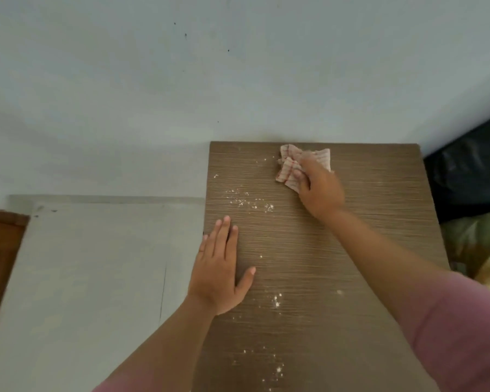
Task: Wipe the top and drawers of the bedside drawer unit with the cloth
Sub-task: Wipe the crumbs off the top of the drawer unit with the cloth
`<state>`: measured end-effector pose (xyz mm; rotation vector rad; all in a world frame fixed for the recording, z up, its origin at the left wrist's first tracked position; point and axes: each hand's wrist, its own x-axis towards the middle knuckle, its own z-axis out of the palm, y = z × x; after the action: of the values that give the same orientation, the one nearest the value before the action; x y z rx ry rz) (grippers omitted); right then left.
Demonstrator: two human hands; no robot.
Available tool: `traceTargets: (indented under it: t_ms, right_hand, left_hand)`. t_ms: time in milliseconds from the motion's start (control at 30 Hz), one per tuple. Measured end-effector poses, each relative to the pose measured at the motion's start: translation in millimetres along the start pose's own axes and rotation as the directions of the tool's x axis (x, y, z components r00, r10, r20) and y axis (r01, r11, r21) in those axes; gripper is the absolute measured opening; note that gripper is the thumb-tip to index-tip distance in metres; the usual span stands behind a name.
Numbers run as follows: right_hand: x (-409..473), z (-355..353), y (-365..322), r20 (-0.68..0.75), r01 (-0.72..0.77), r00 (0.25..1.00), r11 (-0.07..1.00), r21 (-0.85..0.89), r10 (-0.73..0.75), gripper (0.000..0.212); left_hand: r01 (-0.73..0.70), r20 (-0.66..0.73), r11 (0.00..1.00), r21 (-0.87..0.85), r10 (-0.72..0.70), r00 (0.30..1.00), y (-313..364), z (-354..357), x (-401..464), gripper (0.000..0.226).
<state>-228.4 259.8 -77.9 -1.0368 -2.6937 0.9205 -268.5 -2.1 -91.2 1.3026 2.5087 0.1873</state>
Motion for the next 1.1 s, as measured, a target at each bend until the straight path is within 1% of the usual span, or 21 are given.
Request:
traceTargets:
  t_ms: [67,133,300,467,567,700,900,1100]
  right_hand:
    - [10,11,-4,0.055,0.049,0.997,0.996,-0.079,-0.045,0.044]
    - [19,20,-12,0.083,0.105,0.992,0.988,-0.113,-0.096,0.045]
    - [33,33,-35,0.171,0.205,0.968,0.972,-0.113,-0.185,0.046]
    - [33,34,-38,0.198,0.258,0.951,0.962,-0.087,-0.237,0.043]
    - [26,35,-37,0.195,0.28,0.946,0.957,-0.08,-0.26,0.041]
    - [10,40,-37,0.155,0.283,0.95,0.957,-0.067,-0.27,0.039]
    - [-17,46,-36,0.129,0.295,0.95,0.952,-0.084,-0.283,0.037]
    - [-49,49,-33,0.115,0.293,0.952,0.953,-0.08,-0.283,0.037]
  left_hand:
    - [0.004,0.012,1.0,-0.005,-0.004,1.0,-1,0,1,0.083]
    - [0.004,0.021,1.0,-0.003,-0.004,1.0,-1,0,2,0.083]
    - [0.007,0.042,1.0,-0.012,-0.006,0.999,-3,0,3,0.083]
    - [0.01,0.042,1.0,-0.013,-0.01,0.999,-4,0,4,0.083]
    - [0.009,0.024,1.0,-0.025,-0.008,1.0,-4,0,5,0.083]
    - [0.009,0.014,1.0,-0.027,-0.008,1.0,-4,0,4,0.084]
    - [-0.012,-0.025,0.999,-0.038,0.011,1.0,-4,1,4,0.085]
    - [-0.025,-0.101,0.994,-0.107,0.014,0.995,-5,3,2,0.078]
